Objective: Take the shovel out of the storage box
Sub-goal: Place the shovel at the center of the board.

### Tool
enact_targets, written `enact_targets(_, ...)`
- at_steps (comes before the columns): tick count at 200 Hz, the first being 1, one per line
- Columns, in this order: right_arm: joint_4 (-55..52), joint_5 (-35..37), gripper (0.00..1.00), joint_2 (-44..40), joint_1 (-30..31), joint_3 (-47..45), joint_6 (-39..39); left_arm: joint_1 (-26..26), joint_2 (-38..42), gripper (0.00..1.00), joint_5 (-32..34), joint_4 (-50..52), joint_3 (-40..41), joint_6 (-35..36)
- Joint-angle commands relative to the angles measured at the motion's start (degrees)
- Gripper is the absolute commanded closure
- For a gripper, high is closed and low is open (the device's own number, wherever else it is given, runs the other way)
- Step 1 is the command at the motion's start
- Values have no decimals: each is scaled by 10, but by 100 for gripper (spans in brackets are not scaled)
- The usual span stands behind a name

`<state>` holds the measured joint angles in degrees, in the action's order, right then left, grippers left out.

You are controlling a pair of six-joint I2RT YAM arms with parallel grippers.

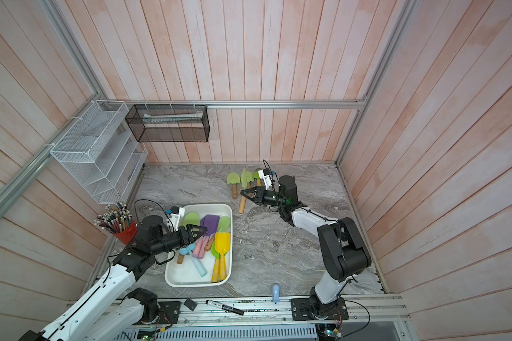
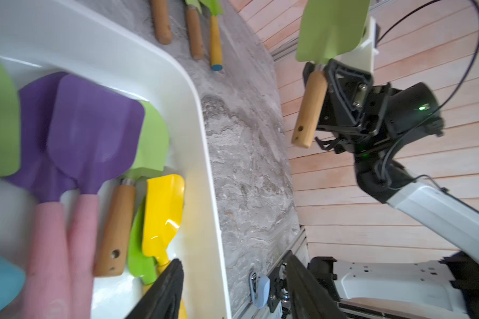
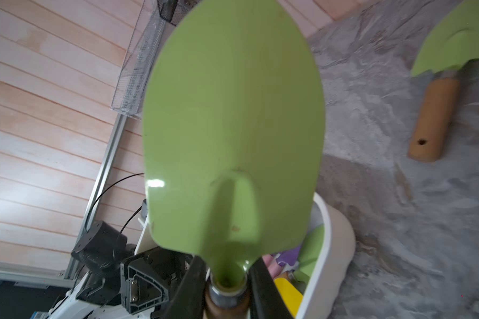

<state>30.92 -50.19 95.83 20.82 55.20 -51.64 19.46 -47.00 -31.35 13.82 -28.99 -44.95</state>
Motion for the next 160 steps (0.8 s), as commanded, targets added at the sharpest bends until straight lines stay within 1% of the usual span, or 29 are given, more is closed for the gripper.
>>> enact_targets(1,-132,66,83,-6,-21,49,90,7,14,38,61,79,-3,22)
enact_targets(17,-198,113,83,4,-33,83,130,22,17,39,82,97,-6,22)
enact_targets(47,-302,229,83,40,-39,153,192,62,20,39,133,121,-5,6)
enact_targets(78,-393,352,83,106,-40,241,247,87,26,39,147,110,12,-15)
enact_targets(91,-416,390,83,131,-42,269,262,96,30,39,151,109,17,-21)
enact_targets(108,-439,408,83,159,-47,305,275,106,34,39,159,117,19,-24)
enact_targets(138,-465,484,83,211,-49,360,296,116,44,39,159,108,34,-38)
enact_targets(160,-497,496,83,257,-53,408,318,125,41,38,164,104,39,-43)
